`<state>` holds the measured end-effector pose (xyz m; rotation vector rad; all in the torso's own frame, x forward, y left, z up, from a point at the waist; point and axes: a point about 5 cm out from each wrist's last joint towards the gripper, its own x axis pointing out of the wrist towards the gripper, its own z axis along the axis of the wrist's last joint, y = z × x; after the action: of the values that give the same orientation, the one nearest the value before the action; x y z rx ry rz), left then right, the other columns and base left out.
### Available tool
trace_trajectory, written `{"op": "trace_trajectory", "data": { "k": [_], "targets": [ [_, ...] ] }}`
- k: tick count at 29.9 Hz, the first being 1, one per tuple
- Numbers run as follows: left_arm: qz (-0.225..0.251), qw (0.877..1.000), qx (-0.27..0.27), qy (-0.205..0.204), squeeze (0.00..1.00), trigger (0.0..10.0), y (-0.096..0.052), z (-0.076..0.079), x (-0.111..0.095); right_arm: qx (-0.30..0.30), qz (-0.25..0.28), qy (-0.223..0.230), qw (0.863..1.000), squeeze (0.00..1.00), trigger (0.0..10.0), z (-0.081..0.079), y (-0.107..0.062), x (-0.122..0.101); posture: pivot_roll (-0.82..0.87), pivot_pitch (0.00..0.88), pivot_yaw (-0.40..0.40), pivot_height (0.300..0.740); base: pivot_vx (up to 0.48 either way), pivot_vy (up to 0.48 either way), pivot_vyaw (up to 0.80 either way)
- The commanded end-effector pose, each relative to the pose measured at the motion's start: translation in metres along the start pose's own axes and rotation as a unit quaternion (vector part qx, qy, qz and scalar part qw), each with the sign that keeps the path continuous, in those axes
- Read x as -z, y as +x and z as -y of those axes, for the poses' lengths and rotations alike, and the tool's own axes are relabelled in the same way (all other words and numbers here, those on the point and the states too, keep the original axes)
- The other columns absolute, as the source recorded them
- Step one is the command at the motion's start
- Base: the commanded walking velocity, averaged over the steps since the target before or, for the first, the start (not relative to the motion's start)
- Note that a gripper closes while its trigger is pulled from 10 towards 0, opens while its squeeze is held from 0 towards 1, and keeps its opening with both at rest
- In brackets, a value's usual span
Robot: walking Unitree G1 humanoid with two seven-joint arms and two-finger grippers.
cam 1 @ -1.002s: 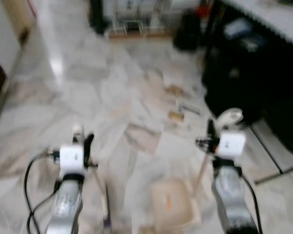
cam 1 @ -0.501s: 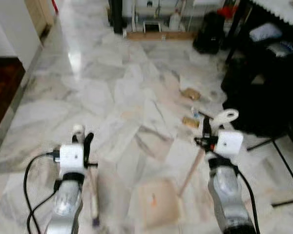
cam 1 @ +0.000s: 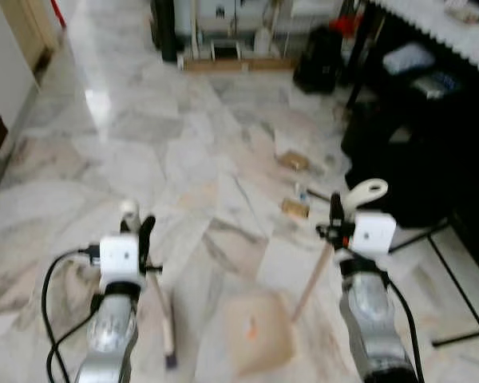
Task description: Sweep floor
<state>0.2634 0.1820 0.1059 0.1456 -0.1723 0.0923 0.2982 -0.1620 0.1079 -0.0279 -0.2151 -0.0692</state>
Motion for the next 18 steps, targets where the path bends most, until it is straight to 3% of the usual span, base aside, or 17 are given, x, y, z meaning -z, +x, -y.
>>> {"op": "trace_trajectory", "data": {
  "k": [1, 18],
  "targets": [
    [0.02, 1.0, 0.0, 0.004, 0.0, 10.0, 0.0024, -0.0005, -0.0083, 0.005, 0.014, -0.011, 1.0, 0.0, 10.0, 0.0055, 0.0028, -0.0062, -0.02, 0.101, -0.046, 0.74, 0.296, 0.0, 0.0],
    [0.017, 1.0, 0.001, 0.004, 0.0, 10.0, 0.0009, 0.0001, -0.0069, 0.001, 0.017, -0.013, 1.0, 0.0, 10.0, 0.0036, 0.0026, -0.0065, -0.02, 0.091, -0.049, 0.74, 0.292, 0.0, 0.0]
  ]
}}
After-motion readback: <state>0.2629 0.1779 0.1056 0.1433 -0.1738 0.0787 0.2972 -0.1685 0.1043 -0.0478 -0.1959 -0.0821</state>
